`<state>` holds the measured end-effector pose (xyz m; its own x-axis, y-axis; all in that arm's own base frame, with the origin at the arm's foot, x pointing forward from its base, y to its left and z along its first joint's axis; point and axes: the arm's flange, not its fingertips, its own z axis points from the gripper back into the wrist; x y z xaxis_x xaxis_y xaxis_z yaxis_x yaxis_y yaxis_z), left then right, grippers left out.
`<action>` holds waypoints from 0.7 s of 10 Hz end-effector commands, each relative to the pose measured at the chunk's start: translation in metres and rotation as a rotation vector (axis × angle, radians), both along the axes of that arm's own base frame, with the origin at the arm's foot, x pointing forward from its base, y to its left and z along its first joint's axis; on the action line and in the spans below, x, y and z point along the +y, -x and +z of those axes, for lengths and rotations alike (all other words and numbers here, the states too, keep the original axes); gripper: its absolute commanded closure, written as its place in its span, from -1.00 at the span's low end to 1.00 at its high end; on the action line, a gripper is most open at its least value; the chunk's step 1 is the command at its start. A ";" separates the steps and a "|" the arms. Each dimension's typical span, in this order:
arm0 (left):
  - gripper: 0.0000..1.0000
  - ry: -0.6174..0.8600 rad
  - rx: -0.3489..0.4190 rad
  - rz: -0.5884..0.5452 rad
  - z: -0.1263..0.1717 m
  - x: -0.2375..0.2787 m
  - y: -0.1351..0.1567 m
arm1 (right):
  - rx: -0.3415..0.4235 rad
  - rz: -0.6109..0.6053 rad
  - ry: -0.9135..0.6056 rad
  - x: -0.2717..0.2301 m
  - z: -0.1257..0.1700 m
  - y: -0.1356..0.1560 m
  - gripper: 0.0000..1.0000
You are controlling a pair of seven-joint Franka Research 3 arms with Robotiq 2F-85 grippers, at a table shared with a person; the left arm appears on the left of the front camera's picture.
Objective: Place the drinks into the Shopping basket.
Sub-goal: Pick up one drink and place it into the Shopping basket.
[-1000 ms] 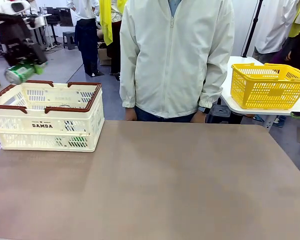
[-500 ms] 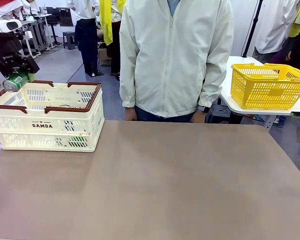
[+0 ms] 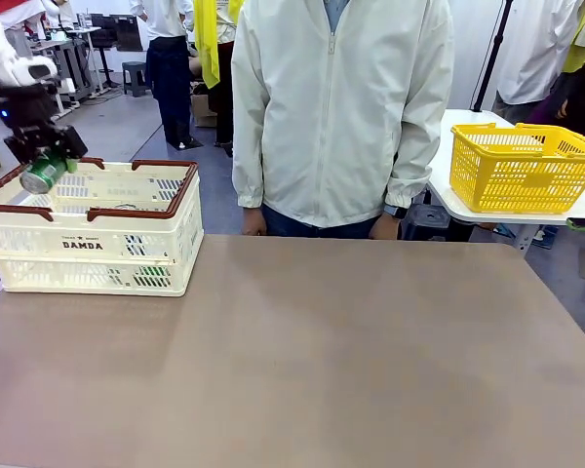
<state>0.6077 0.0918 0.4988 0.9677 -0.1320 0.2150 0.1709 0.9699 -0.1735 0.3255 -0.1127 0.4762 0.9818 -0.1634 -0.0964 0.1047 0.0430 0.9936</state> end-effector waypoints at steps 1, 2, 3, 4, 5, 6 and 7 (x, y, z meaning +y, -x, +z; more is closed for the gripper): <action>1.00 -0.001 -0.051 0.058 -0.034 -0.002 0.008 | 0.014 -0.010 -0.005 0.000 0.005 -0.001 -1.00; 1.00 -0.021 -0.048 0.090 -0.049 -0.004 0.010 | 0.014 -0.010 -0.005 0.000 0.005 -0.001 -1.00; 1.00 -0.038 -0.017 0.102 -0.063 -0.003 0.010 | 0.014 -0.010 -0.005 0.000 0.005 -0.001 -1.00; 1.00 -0.021 0.010 0.098 -0.078 -0.005 0.011 | 0.014 -0.010 -0.005 0.000 0.005 -0.001 -1.00; 1.00 -0.003 0.026 0.081 -0.087 -0.009 0.011 | 0.014 -0.010 -0.005 0.000 0.005 -0.001 -1.00; 1.00 0.002 0.036 0.082 -0.095 -0.011 0.008 | 0.014 -0.010 -0.005 0.000 0.005 -0.001 -1.00; 1.00 -0.003 0.047 0.086 -0.100 -0.011 0.004 | 0.014 -0.010 -0.005 0.000 0.005 -0.001 -1.00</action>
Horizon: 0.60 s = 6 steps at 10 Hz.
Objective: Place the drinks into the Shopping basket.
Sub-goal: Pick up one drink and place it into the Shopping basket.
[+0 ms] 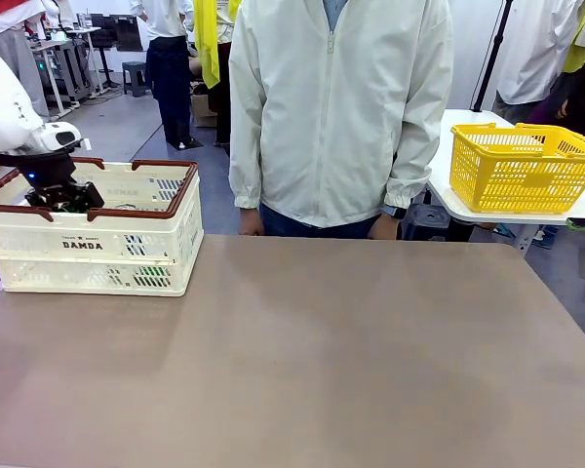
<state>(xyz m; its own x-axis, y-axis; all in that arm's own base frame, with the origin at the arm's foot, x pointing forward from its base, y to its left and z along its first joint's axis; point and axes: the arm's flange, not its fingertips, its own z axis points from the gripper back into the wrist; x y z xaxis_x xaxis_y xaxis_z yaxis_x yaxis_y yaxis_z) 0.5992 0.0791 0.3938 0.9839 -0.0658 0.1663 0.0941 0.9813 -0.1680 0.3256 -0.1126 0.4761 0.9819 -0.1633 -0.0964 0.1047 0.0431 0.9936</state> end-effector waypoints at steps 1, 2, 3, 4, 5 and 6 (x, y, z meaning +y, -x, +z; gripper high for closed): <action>1.00 -0.002 0.006 0.024 0.003 0.001 -0.007 | 0.014 -0.010 -0.005 0.000 0.005 -0.001 -1.00; 0.83 -0.006 0.025 0.030 0.001 0.000 -0.010 | 0.014 -0.010 -0.005 0.000 0.005 -0.001 -1.00; -0.31 -0.010 0.036 0.015 0.000 -0.002 -0.012 | 0.014 -0.010 -0.005 0.000 0.005 -0.001 -1.00; -1.00 -0.017 0.024 0.028 0.002 -0.001 -0.011 | 0.014 -0.010 -0.005 0.000 0.005 -0.001 -1.00; -1.00 -0.027 0.009 0.035 0.006 -0.002 -0.010 | 0.014 -0.010 -0.005 0.000 0.005 -0.001 -1.00; -1.00 -0.027 0.002 0.034 0.010 -0.002 -0.009 | 0.014 -0.010 -0.005 0.000 0.005 -0.001 -1.00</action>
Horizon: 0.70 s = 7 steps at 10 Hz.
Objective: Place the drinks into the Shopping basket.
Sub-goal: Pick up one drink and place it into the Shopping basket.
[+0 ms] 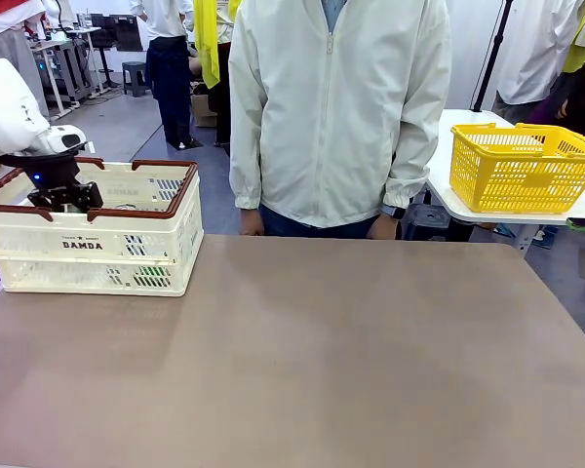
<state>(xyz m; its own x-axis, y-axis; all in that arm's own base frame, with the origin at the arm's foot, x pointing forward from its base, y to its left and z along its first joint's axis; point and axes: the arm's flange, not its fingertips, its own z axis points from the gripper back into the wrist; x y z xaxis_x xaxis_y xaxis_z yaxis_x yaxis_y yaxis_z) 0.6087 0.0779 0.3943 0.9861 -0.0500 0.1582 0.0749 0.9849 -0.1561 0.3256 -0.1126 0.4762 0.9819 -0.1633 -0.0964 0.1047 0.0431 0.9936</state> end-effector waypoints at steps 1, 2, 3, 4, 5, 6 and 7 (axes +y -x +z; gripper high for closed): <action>-1.00 -0.014 -0.029 0.017 0.016 0.000 0.004 | 0.014 -0.010 -0.005 0.000 0.005 -0.001 -1.00; -1.00 -0.001 -0.054 0.028 0.028 0.004 0.009 | 0.014 -0.010 -0.005 0.000 0.005 -0.001 -1.00; -1.00 0.027 -0.093 -0.013 0.053 0.009 0.018 | 0.014 -0.010 -0.005 0.000 0.005 -0.001 -1.00; -1.00 0.085 -0.148 -0.075 0.090 0.014 0.031 | 0.014 -0.010 -0.005 0.000 0.005 -0.001 -1.00; -1.00 0.177 -0.163 -0.135 0.131 0.021 0.045 | 0.014 -0.010 -0.005 0.000 0.005 -0.001 -1.00; -1.00 0.282 -0.156 -0.171 0.166 0.027 0.061 | 0.014 -0.010 -0.005 0.000 0.005 -0.001 -1.00; -1.00 0.400 -0.193 -0.151 0.197 0.035 0.080 | 0.014 -0.010 -0.005 0.000 0.005 -0.001 -1.00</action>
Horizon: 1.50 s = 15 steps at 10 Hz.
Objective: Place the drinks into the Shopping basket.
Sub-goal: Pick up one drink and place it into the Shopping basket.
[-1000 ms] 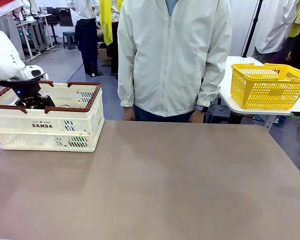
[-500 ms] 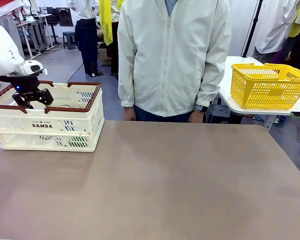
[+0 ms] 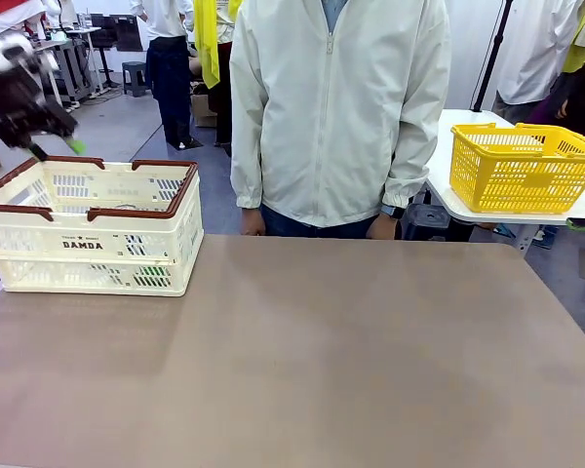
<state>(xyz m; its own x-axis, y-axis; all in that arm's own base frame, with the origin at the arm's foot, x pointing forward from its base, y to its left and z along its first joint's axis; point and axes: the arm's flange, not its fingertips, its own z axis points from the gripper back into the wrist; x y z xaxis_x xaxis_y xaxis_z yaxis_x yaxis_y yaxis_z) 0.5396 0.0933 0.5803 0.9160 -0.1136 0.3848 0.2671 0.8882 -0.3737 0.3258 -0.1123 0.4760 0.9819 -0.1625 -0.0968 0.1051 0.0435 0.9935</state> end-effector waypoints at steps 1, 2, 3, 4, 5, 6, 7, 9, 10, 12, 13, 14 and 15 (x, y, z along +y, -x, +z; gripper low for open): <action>-1.00 0.231 -0.051 -0.083 0.029 0.028 0.032 | 0.014 -0.011 -0.005 0.000 0.005 -0.001 -1.00; -1.00 0.353 -0.135 -0.134 0.040 0.038 0.056 | 0.014 -0.011 -0.005 0.000 0.005 -0.001 -1.00; -1.00 0.499 -0.162 -0.165 0.039 0.051 0.082 | 0.014 -0.011 -0.005 0.000 0.005 -0.001 -1.00; -1.00 0.635 -0.116 -0.310 0.028 0.060 0.107 | 0.014 -0.011 -0.005 0.000 0.005 -0.001 -1.00; -1.00 0.758 -0.142 -0.276 0.009 0.069 0.131 | 0.014 -0.011 -0.005 0.000 0.005 -0.001 -1.00; -1.00 0.830 -0.150 -0.186 -0.013 0.073 0.150 | 0.014 -0.011 -0.005 0.000 0.005 -0.001 -1.00; -1.00 0.862 -0.135 -0.158 -0.041 0.074 0.168 | 0.014 -0.011 -0.005 0.000 0.005 -0.001 -1.00; -1.00 0.868 0.000 -0.058 -0.090 0.073 0.195 | 0.014 -0.011 -0.005 0.000 0.005 -0.001 -1.00; -1.00 0.821 0.051 -0.086 -0.102 0.075 0.204 | 0.014 -0.011 -0.005 0.000 0.005 -0.001 -1.00; -1.00 0.886 -0.040 -0.117 -0.087 0.082 0.185 | 0.014 -0.011 -0.005 0.000 0.005 -0.001 -1.00; -1.00 0.886 -0.040 -0.117 -0.087 0.082 0.185 | 0.014 -0.011 -0.005 0.000 0.005 -0.001 -1.00; -1.00 0.886 -0.040 -0.117 -0.087 0.082 0.185 | 0.014 -0.011 -0.005 0.000 0.005 -0.001 -1.00; -1.00 0.886 -0.040 -0.117 -0.087 0.082 0.185 | 0.014 -0.011 -0.005 0.000 0.005 -0.001 -1.00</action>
